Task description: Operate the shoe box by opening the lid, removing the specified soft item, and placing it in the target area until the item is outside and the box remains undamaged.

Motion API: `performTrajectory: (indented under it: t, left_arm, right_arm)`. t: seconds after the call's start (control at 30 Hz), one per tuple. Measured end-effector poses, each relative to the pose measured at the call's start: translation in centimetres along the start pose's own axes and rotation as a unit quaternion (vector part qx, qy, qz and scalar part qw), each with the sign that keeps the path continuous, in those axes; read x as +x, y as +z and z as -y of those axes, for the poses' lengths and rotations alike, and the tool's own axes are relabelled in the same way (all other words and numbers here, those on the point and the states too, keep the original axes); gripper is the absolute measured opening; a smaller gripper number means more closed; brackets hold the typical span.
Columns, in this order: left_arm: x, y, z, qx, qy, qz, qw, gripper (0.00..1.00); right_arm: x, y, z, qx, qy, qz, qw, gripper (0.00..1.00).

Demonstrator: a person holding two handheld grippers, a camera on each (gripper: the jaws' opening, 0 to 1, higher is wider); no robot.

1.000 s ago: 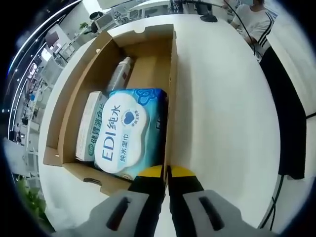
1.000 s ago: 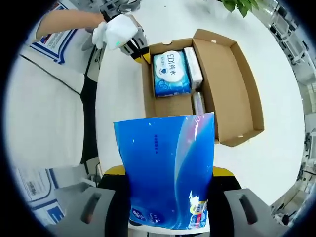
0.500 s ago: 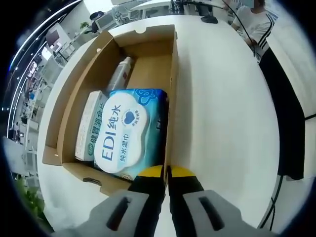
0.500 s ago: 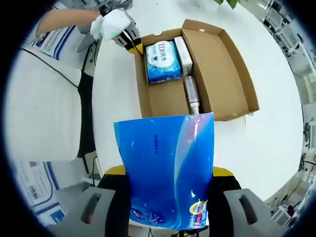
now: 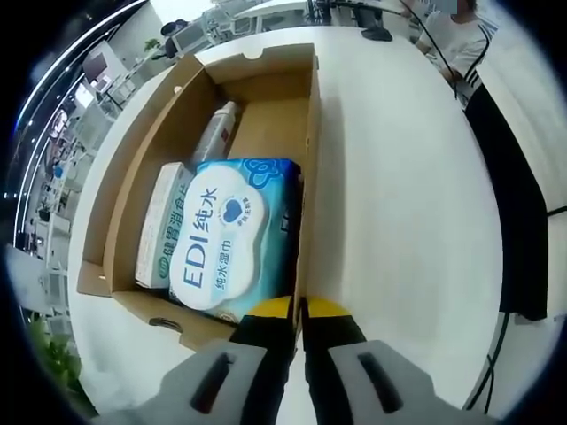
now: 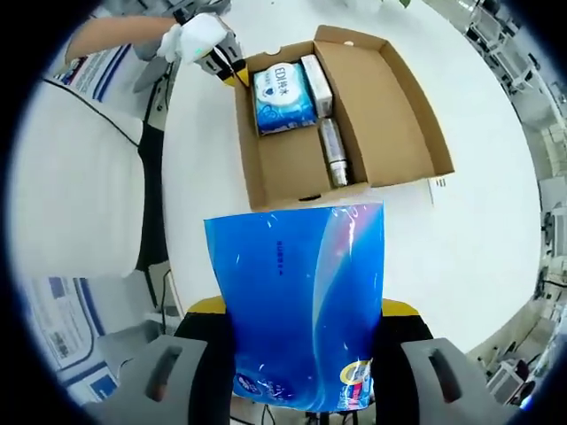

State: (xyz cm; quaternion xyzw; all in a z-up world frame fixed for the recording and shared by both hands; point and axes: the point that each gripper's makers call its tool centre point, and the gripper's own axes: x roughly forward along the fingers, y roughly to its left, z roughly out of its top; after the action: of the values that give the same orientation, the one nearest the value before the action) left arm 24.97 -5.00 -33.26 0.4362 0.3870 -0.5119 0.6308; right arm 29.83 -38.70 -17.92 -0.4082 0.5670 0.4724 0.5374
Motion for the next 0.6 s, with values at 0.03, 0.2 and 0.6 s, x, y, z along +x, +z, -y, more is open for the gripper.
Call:
performTrajectory:
  t: [0.03, 0.2, 0.6]
  left_arm:
    - [0.0, 0.0, 0.0, 0.0, 0.001, 0.0, 1.0, 0.02]
    - [0.0, 0.0, 0.0, -0.005, -0.003, -0.001, 1.0, 0.02]
    - [0.1, 0.1, -0.1, -0.004, -0.004, -0.002, 1.0, 0.02]
  right_arm:
    - [-0.4, -0.3, 0.3, 0.004, -0.001, 0.001, 1.0, 0.6]
    - [-1.1, -1.1, 1.0, 0.006, -0.005, -0.004, 1.0, 0.6]
    - [0.4, -0.6, -0.2, -0.009, 0.004, -0.004, 0.9999, 0.6]
